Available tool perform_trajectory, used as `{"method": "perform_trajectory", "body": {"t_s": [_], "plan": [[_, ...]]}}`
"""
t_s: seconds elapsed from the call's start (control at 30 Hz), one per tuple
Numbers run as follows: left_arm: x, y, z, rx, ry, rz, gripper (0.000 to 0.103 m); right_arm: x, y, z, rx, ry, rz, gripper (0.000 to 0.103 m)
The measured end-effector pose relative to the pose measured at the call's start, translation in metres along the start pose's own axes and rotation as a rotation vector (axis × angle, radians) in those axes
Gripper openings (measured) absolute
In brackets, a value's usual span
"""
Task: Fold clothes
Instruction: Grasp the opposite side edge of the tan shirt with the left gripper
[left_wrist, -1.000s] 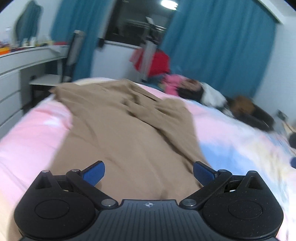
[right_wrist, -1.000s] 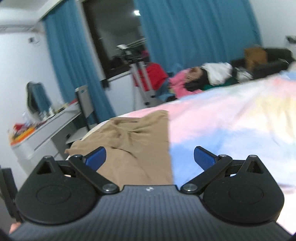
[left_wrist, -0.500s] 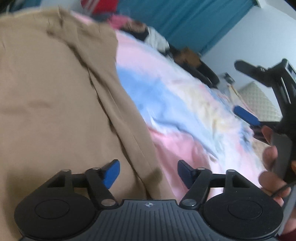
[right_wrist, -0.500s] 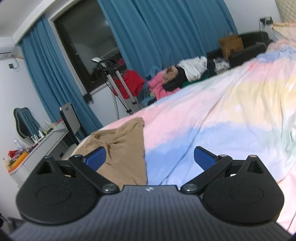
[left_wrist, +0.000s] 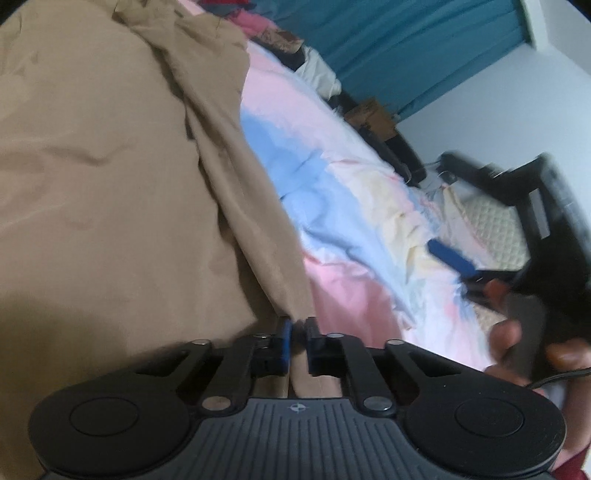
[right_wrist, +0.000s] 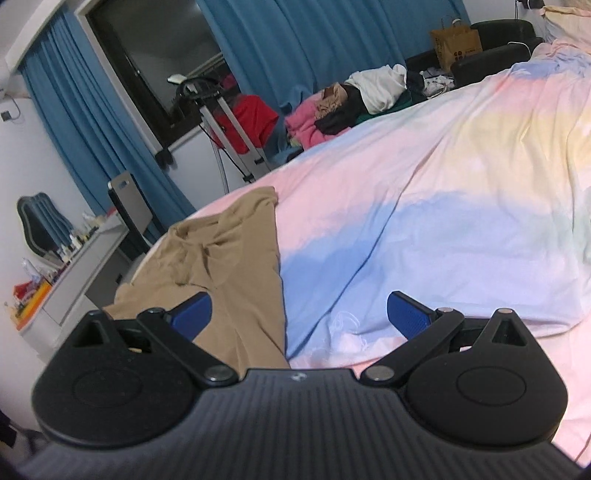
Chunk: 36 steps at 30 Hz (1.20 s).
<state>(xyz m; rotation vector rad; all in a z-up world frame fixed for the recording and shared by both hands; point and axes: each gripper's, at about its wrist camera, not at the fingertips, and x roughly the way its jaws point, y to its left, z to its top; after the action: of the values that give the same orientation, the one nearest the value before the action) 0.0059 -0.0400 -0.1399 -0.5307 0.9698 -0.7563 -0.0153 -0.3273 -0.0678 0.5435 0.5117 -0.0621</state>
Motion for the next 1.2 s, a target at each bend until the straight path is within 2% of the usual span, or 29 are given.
{"method": "perform_trajectory", "body": {"t_s": [0.13,0.27,0.33,0.47,0.5,0.53,0.57,0.6,0.63,0.67,0.7,0.83,0.9,0.93,0.97,1.2], "plan": [[-0.023,-0.001,0.009,-0.044,-0.024,-0.078,0.000,0.003,0.000,-0.003,0.000,0.020,-0.015,0.103],[-0.043,0.002,0.018,-0.079,-0.038,-0.119,0.000,0.005,-0.001,-0.004,0.012,0.041,-0.013,0.103],[-0.047,0.008,0.020,-0.103,-0.033,-0.118,0.000,0.006,-0.002,-0.005,0.018,0.051,-0.013,0.103],[-0.040,0.008,0.018,-0.086,-0.016,-0.087,0.002,0.007,0.002,-0.006,0.013,0.056,-0.008,0.103],[-0.042,0.007,0.015,-0.076,-0.010,-0.080,0.005,0.006,0.003,-0.006,0.009,0.056,-0.005,0.103],[-0.040,0.005,0.013,-0.062,-0.004,-0.067,0.016,0.006,0.004,-0.006,0.004,0.055,-0.001,0.103],[-0.036,0.003,0.011,-0.045,0.002,-0.049,0.031,0.005,0.006,-0.006,-0.006,0.052,0.000,0.103],[-0.031,0.003,0.010,-0.039,0.010,-0.035,0.038,0.004,0.008,-0.007,-0.016,0.049,0.001,0.103],[-0.026,0.004,0.008,-0.036,0.017,-0.023,0.051,0.003,0.010,-0.007,-0.026,0.044,-0.001,0.103],[-0.021,0.005,0.006,-0.034,0.025,-0.011,0.058,0.003,0.012,-0.008,-0.037,0.038,-0.005,0.103],[-0.015,0.007,0.005,-0.046,0.036,-0.010,0.058,0.002,0.014,-0.008,-0.048,0.033,-0.010,0.103],[0.003,0.016,0.003,-0.093,0.053,-0.035,0.050,0.002,0.017,-0.008,-0.072,0.028,-0.015,0.103],[0.005,0.016,0.003,-0.081,0.041,-0.045,0.027,0.003,0.016,-0.008,-0.069,0.034,-0.015,0.103],[0.005,0.017,0.003,-0.077,0.037,-0.048,0.006,0.004,0.016,-0.008,-0.067,0.037,-0.016,0.103],[0.005,0.018,0.003,-0.076,0.033,-0.051,0.000,0.004,0.016,-0.008,-0.066,0.039,-0.016,0.103],[-0.034,0.018,0.012,-0.121,-0.022,-0.116,0.000,0.005,0.015,-0.009,-0.065,0.049,-0.015,0.103]]}}
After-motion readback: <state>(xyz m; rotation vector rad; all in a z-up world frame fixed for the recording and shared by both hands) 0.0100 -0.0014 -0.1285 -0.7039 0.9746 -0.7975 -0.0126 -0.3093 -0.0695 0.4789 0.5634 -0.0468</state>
